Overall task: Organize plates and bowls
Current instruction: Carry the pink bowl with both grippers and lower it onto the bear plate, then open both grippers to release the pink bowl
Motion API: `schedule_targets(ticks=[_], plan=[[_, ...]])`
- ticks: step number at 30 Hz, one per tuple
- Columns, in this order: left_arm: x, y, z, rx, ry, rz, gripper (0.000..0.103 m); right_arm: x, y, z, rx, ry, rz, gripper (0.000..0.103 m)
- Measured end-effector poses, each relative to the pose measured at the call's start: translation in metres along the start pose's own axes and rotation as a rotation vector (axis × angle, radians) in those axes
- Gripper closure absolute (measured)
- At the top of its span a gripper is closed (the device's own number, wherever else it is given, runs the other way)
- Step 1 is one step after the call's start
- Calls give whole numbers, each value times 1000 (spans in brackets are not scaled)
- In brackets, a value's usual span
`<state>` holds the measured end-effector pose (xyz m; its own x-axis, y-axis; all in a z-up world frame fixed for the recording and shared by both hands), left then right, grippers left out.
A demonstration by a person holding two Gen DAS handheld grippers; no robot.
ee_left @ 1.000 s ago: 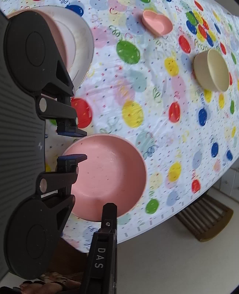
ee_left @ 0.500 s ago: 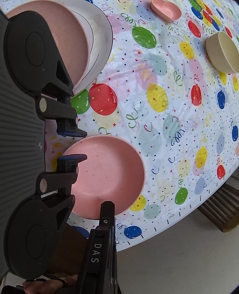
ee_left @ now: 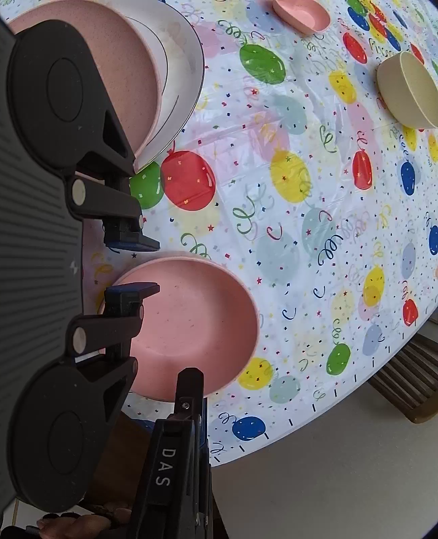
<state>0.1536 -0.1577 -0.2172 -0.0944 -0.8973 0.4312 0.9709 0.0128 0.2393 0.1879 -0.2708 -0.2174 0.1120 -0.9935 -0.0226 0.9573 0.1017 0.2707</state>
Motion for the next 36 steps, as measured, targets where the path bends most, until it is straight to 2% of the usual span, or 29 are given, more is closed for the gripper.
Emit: schedule_targets(ticks=[6,20,24,35,36], plan=[[-1,2,12,28,6,-9,84,-3,2,10,21,1,11,82],[3,14,65,168,-17,-50,84,-22,11,53,118,0,48,72],[0,19,84,217,-17,-58,78,-32,15,71,159,2,72,68],[-26,31,144,346,22,-41,76,-70,36,111,265,29,128,56],[-29,32,150,358,29,-37,72,-75,38,114,274,33,134,56]])
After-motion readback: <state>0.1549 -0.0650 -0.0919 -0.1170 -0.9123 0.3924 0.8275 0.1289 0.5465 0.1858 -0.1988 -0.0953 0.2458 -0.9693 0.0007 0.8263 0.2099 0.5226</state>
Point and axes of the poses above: each gripper's, at about its wrist camera, not at the fingertips, and z roughly against the way its jaws point, x to its right, y to its top, the point moved 9 cm from there along -z, roughly the way its jaws point, and after that the axes turned 13 degrees about -y, right-handed, at the moved point
